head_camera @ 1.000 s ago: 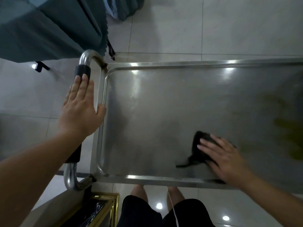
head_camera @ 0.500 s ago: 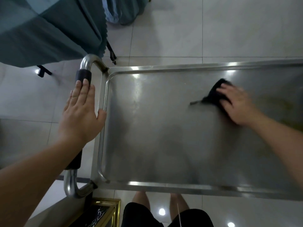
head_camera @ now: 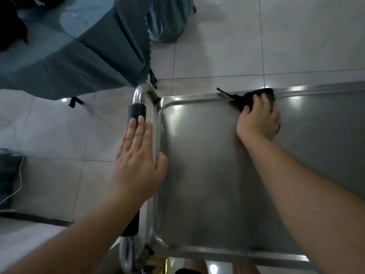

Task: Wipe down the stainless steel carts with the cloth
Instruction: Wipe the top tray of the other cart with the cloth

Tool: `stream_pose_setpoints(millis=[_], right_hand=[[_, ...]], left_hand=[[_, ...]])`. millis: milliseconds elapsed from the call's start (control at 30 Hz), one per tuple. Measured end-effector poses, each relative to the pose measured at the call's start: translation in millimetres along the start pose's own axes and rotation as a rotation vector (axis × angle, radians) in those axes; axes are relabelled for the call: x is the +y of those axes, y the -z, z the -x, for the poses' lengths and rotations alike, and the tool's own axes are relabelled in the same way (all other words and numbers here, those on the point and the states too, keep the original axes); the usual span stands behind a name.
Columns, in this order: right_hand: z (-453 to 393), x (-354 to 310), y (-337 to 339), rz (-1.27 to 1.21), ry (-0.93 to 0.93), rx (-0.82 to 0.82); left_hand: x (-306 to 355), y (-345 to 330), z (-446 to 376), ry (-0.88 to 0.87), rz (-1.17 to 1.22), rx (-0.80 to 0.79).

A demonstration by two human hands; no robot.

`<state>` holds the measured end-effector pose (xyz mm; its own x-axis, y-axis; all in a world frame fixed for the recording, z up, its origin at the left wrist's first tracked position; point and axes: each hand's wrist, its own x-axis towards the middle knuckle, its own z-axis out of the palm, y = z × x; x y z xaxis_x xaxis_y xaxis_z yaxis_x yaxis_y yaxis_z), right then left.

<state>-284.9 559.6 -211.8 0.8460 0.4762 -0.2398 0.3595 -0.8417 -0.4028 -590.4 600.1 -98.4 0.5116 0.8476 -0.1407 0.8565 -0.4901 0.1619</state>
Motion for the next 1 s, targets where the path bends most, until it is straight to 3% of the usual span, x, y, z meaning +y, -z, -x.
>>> stream_pose_setpoints(millis=[100,267,367,467,600,800,900,1000], right_hand=[[36.8,-55.2,-37.0,0.033,0.192,-0.09],[80.6,-130.2,-78.8,0.13,0.814,-0.377],[86.6,-141.2,-84.6,0.153,0.909,-0.434],[66.9,-110.6,-68.6,0.182,0.857,-0.394],[4.7,-18.0,-15.2,0.208,0.605,-0.23],[-57.8,125.3,63.6,0.126,0.06,0.021],[-43.4,110.1,56.7,0.092,-0.129,0.052],[4.0,53.2,23.7,0.123,0.029,-0.003]], left_hand=[[0.3,-1.0,-1.8,-0.004,0.008,0.006],[-0.8,-4.5,-1.7,-0.018,-0.015,0.046],[-1.8,-6.3,-2.4,-0.025,-0.016,0.051],[-0.8,-4.6,-2.0,-0.025,-0.002,0.044],[0.3,1.4,-3.3,-0.029,0.032,0.006],[0.1,3.1,-2.8,-0.015,0.064,0.005],[-1.3,1.9,-2.1,-0.022,0.066,0.015],[-0.5,1.4,-3.2,-0.022,0.081,0.015]])
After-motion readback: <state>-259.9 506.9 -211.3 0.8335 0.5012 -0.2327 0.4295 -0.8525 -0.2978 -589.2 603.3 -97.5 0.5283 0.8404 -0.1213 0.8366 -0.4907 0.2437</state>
